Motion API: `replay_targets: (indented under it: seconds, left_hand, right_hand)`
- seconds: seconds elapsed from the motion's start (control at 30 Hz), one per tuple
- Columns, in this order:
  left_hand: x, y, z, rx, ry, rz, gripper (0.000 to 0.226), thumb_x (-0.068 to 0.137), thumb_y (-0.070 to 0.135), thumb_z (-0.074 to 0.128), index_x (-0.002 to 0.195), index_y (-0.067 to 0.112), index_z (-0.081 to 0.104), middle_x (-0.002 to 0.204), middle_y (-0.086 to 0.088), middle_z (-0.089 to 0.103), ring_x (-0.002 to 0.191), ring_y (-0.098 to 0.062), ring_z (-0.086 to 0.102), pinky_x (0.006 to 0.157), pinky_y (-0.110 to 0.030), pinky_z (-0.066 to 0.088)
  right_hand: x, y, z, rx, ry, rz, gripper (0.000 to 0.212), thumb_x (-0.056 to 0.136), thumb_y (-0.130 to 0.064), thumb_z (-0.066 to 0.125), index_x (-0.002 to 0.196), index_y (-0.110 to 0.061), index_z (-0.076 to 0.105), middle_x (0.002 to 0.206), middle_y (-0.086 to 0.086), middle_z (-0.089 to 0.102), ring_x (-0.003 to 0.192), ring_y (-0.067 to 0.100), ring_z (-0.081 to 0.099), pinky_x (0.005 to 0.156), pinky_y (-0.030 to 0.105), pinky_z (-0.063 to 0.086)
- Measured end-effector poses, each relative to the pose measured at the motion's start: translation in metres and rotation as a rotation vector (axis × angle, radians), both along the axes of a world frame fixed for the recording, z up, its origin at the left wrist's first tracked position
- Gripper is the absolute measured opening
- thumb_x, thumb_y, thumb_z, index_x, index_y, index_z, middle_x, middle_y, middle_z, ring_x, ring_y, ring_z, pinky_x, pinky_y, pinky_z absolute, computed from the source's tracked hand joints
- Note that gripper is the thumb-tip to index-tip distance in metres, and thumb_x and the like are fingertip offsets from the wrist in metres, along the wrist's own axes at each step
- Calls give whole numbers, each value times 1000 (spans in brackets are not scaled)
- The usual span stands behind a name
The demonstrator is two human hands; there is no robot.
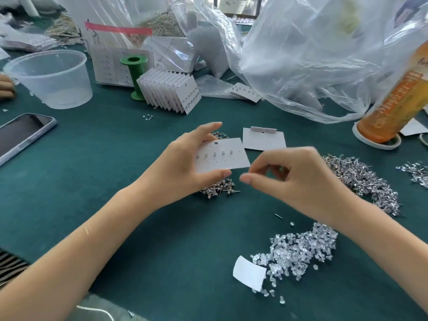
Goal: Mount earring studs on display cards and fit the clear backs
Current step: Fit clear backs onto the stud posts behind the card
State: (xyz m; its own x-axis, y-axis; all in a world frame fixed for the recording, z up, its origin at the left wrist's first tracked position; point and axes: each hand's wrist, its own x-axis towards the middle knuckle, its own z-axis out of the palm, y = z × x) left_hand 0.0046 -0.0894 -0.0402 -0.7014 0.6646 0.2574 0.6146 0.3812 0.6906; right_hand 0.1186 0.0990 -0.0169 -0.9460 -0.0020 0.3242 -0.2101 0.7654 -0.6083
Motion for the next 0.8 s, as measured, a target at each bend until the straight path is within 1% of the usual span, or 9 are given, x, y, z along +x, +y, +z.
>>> replay_targets:
  seconds: [0.1,0.23,0.4,0.47,0.57,0.63,0.67,0.73,0.8]
  left_hand:
    - [-2,-1,-1,-7,6,29,81,68,46,76,138,39,35,120,8,56,112,-5,51,100,-26,40]
    - [-3,-1,-2,-9,16,34,81,69,45,76,138,41,34,118,10,55,112,-4,50,98,-24,39]
    - [-3,-1,-2,-23,27,31,81,69,46,75,138,41,33,117,12,55,111,-3,49,97,-22,38]
    - [-3,-1,-2,-30,26,32,82,68,47,74,139,41,33,118,12,54,110,-1,48,96,-20,37]
    - [-3,-2,-1,-34,23,31,82,68,48,74,139,40,33,119,11,54,111,0,48,97,-20,37]
    - [-2,-1,-1,-34,17,27,82,68,48,74,139,40,34,119,10,54,111,-1,49,98,-21,38]
    - [-1,-1,0,-31,10,20,82,68,48,74,138,40,34,119,10,54,112,-1,49,98,-21,38]
    - [1,-1,0,-30,-7,-9,82,68,47,75,138,41,33,120,10,55,113,0,49,97,-19,38]
    - [3,-1,1,-40,-23,-50,82,69,44,77,138,42,33,119,13,55,114,1,49,96,-15,37]
  right_hand:
    - [0,-9,-9,220,-109,-20,11,80,-41,68,79,-29,70,66,-19,58,62,-5,48,59,19,33]
    - [-4,-14,-18,238,-157,-52,10,82,-41,69,84,-31,71,72,-14,59,67,2,46,69,26,42]
    - [-6,-20,-22,237,-123,-107,11,79,-45,70,81,-33,69,71,-14,60,63,1,46,62,20,38]
    - [-8,-21,-22,252,-131,-114,7,81,-42,69,81,-35,68,67,-17,56,61,-6,44,59,13,33]
    - [-8,-20,-22,240,-161,-104,1,82,-35,68,82,-34,69,64,-21,53,61,-7,46,58,14,30]
    - [-6,-17,-20,137,-187,-73,5,82,-28,70,78,-32,70,62,-19,58,58,-3,48,58,17,34]
    - [-5,-14,-17,29,-192,-53,8,81,-24,72,76,-29,71,61,-19,60,55,-2,49,57,16,36]
    - [-5,-9,-9,-256,-188,-36,12,80,-15,75,72,-24,72,59,-17,64,52,-5,49,56,9,38]
    - [-8,-1,0,-520,-185,-87,10,79,-14,76,71,-20,74,58,-11,66,52,-2,51,53,8,38]
